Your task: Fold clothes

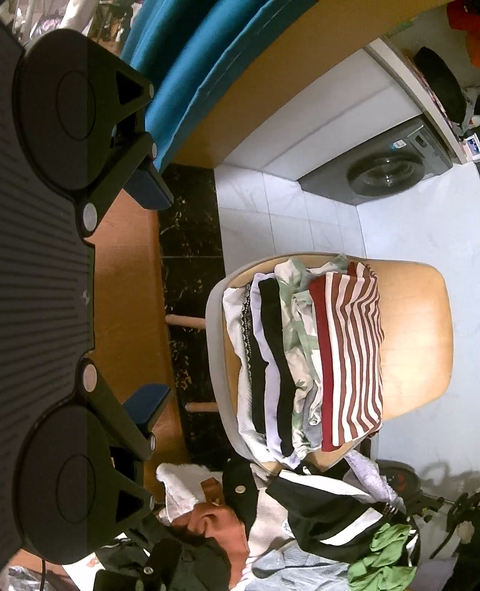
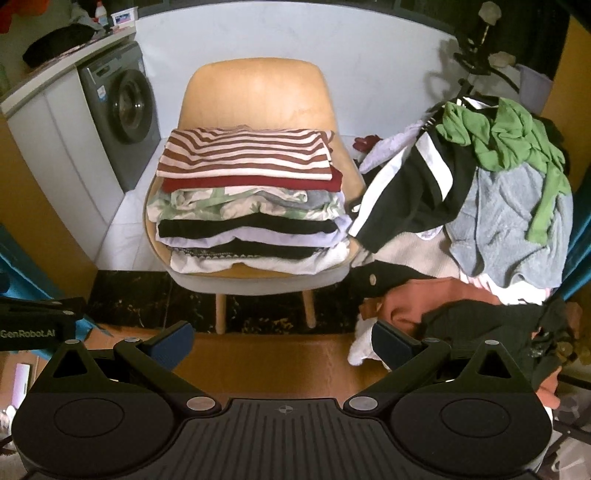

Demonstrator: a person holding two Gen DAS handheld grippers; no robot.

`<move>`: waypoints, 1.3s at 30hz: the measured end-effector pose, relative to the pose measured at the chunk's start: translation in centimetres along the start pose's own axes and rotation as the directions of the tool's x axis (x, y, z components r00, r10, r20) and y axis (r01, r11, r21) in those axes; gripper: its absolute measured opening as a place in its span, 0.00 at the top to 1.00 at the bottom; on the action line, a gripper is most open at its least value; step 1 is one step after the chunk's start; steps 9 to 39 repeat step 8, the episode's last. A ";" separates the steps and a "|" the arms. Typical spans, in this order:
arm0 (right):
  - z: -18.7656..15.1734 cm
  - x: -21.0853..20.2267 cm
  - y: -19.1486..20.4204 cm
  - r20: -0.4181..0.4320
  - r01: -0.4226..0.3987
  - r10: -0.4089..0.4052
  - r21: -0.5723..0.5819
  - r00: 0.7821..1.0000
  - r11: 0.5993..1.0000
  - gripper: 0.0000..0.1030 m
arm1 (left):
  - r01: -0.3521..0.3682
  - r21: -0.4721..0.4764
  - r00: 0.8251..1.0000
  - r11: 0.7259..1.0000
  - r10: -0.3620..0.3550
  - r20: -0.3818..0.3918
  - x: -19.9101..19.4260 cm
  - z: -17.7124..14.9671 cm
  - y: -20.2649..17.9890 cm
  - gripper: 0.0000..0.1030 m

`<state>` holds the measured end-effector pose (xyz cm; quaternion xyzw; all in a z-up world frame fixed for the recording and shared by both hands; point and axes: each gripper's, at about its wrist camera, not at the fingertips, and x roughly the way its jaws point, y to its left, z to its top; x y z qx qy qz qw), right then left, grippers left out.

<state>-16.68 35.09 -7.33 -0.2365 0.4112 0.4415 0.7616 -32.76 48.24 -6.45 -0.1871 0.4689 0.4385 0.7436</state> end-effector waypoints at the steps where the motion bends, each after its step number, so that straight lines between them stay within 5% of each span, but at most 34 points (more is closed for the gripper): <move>1: 0.0 -0.1 -0.5 0.004 -0.005 0.005 0.003 1.000 1.000 0.01 | -0.005 0.002 1.000 1.000 0.005 0.000 -0.2 0.0 -0.5 0.01; 8: 0.1 -0.8 -2.8 0.038 -0.049 0.050 -0.016 0.998 0.999 0.02 | -0.032 0.019 0.999 0.999 0.032 0.029 -1.5 0.0 -2.9 0.01; 39: 0.1 -0.8 -2.8 0.038 -0.049 0.050 -0.016 0.998 0.999 0.02 | -0.032 0.019 0.999 0.999 0.032 0.029 -1.5 0.0 -2.9 0.01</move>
